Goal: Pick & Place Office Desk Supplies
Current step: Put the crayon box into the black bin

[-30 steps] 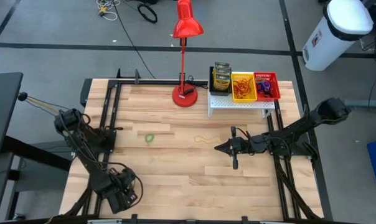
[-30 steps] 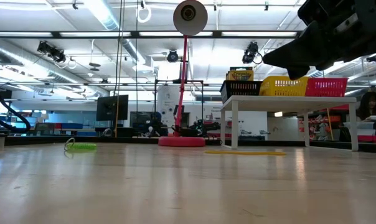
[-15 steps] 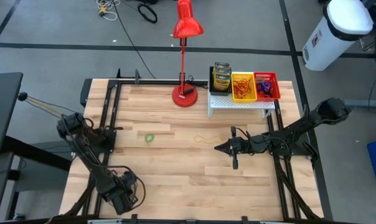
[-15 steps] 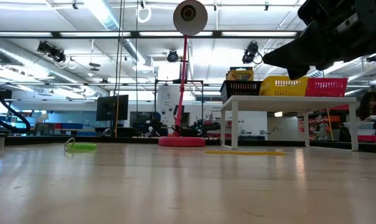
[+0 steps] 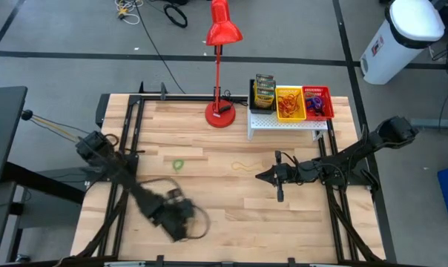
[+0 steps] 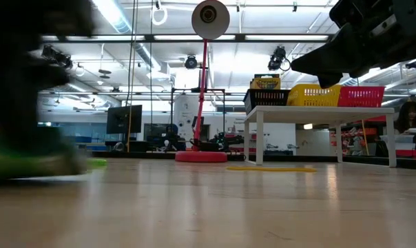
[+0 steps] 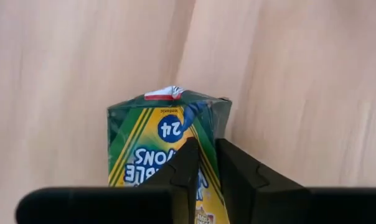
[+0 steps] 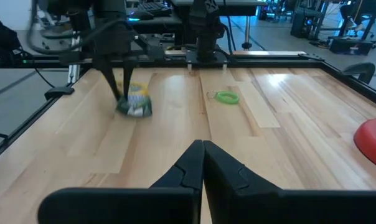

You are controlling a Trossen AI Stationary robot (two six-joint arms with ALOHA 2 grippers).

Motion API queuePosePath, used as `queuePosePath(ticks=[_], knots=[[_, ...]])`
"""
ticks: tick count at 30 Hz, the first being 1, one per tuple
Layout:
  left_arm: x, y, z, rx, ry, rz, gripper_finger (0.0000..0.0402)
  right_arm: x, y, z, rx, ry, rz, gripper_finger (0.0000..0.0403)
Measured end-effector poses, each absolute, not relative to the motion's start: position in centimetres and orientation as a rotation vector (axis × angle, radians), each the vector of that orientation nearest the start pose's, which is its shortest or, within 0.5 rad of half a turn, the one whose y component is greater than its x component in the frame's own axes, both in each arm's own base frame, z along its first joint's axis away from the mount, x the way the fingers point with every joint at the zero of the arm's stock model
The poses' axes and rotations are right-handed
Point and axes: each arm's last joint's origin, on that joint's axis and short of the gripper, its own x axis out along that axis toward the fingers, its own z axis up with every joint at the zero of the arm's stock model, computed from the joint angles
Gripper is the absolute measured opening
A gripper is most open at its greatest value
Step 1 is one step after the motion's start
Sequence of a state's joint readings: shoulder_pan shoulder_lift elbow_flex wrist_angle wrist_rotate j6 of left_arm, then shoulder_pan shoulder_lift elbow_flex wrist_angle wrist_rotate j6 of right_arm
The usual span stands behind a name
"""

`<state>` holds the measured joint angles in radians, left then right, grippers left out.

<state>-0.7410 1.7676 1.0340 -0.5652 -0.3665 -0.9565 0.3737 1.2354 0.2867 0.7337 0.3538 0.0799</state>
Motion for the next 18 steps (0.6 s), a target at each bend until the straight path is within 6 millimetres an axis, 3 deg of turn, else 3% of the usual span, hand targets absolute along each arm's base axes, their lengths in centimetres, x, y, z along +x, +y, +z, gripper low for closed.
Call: queuePosePath(ticks=[4,7,12,18], knots=[[28.1,-18.8,15.9,-0.008,0.982,0.034,0.0056,20.6,7.0,16.8,0.003,0.202,0.012,0.0019],[29.5,-17.3,16.1,0.072,0.956,-0.014,0.0058,20.6,7.0,16.8,0.001,0.204,0.012,0.0019],[30.1,-15.4,15.9,0.049,1.015,0.014,0.0089,20.6,7.0,16.7,-0.004,0.216,0.012,0.0019],[29.1,-16.1,15.6,-0.013,1.083,0.036,0.0152,20.5,7.0,16.5,-0.010,0.232,0.011,0.0019]])
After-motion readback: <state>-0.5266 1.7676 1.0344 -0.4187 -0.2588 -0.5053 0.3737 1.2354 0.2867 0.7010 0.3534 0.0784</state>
